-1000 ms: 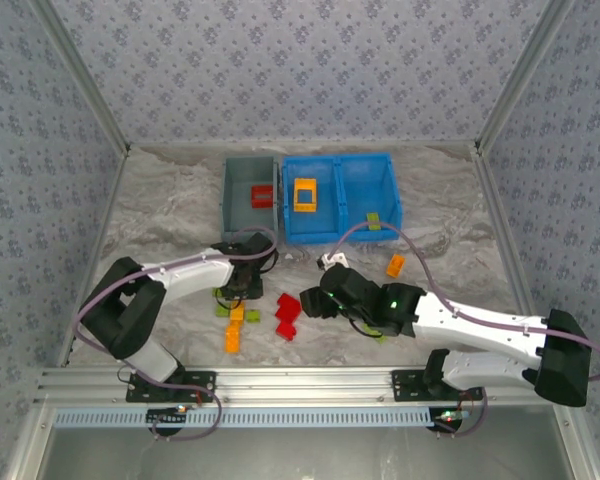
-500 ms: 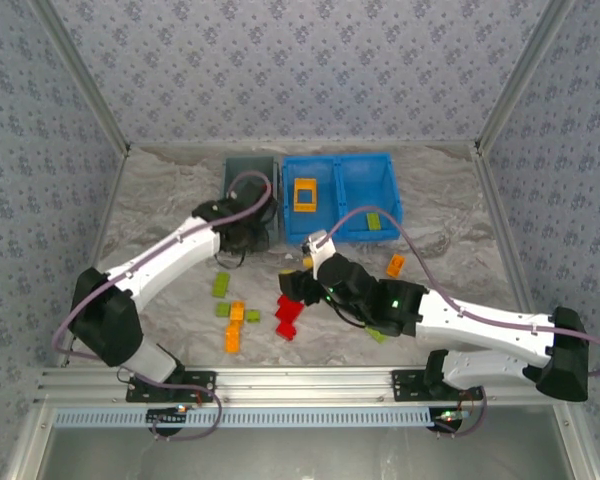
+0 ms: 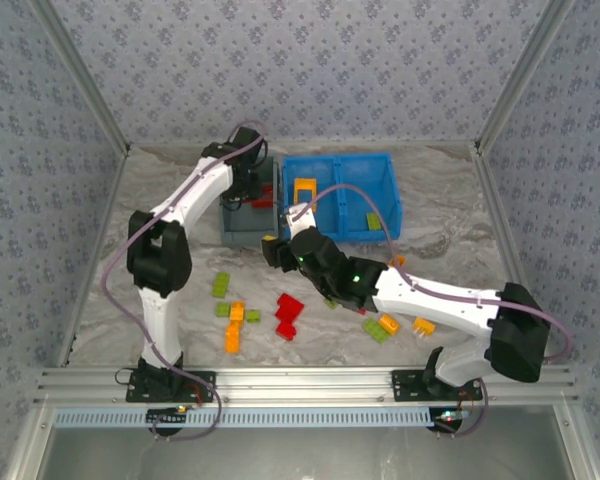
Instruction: Sort the legos into containers by color
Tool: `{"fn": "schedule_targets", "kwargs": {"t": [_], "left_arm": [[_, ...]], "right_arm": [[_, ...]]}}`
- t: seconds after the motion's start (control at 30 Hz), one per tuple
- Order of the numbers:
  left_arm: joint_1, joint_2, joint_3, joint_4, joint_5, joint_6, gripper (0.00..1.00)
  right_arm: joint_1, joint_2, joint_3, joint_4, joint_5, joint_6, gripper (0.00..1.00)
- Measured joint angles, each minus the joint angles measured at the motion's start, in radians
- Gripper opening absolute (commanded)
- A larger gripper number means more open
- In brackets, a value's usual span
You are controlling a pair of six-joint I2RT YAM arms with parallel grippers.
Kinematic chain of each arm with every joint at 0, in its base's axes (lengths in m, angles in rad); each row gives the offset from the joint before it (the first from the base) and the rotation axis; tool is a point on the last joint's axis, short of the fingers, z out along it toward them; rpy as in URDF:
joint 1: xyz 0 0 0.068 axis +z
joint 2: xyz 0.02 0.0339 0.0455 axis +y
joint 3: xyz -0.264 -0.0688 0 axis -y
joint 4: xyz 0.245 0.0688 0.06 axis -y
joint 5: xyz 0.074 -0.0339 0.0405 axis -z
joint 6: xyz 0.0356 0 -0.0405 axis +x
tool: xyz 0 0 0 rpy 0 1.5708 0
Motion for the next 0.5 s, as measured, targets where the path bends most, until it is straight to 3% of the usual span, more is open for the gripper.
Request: {"fn": "schedule_targets", "kwargs": {"t": [0.23,0.5], "left_arm": [[0.013,0.151,0.185,-0.048,-0.034,0.027,0.31],[0.014,0.214,0.244,-0.086,-0.046,0.035,0.49]], "right_arm": [[-0.006,0.057,0.043,0.056,-0.005,-0.011,0.69],[-0.006,0.048,0.039,0.060,-0.009,-0.002,0.70]]}}
